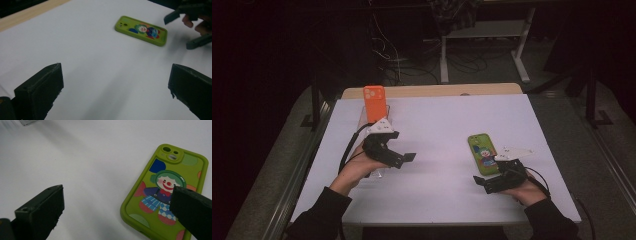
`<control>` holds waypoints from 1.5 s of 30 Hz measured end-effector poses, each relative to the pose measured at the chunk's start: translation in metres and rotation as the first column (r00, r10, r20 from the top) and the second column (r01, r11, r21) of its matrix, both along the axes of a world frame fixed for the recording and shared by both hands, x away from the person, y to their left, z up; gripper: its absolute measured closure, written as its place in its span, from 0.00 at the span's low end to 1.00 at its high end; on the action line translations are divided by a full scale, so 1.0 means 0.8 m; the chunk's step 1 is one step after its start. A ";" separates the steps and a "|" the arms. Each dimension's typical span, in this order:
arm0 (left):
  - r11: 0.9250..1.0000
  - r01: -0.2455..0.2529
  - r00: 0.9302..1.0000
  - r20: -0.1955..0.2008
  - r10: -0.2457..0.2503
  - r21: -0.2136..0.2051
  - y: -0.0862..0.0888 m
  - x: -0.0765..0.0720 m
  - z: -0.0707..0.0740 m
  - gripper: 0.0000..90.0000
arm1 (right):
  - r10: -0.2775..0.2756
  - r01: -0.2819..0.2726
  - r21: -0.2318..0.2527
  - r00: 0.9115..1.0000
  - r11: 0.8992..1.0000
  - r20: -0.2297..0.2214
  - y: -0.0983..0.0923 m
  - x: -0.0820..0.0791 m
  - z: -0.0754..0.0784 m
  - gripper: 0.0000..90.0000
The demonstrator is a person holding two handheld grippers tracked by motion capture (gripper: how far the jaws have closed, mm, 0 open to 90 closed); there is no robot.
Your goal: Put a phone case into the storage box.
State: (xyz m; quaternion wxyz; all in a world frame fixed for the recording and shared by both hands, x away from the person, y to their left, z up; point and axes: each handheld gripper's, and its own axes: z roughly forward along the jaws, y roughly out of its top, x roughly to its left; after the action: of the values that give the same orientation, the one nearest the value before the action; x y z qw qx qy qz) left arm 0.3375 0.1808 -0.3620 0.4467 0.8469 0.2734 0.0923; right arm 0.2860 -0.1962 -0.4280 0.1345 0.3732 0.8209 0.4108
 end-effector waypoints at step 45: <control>0.990 0.114 0.993 -0.054 -0.110 0.086 -0.053 -0.030 -0.069 0.00 | -0.152 0.149 -0.052 0.987 0.988 -0.053 -0.004 0.060 0.032 0.19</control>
State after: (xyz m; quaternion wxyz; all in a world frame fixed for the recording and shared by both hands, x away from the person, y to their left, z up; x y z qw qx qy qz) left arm 0.3138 0.1383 -0.4175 0.4060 0.8820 0.2320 0.0585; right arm 0.3340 -0.1997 -0.4025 0.1504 0.4422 0.8035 0.3691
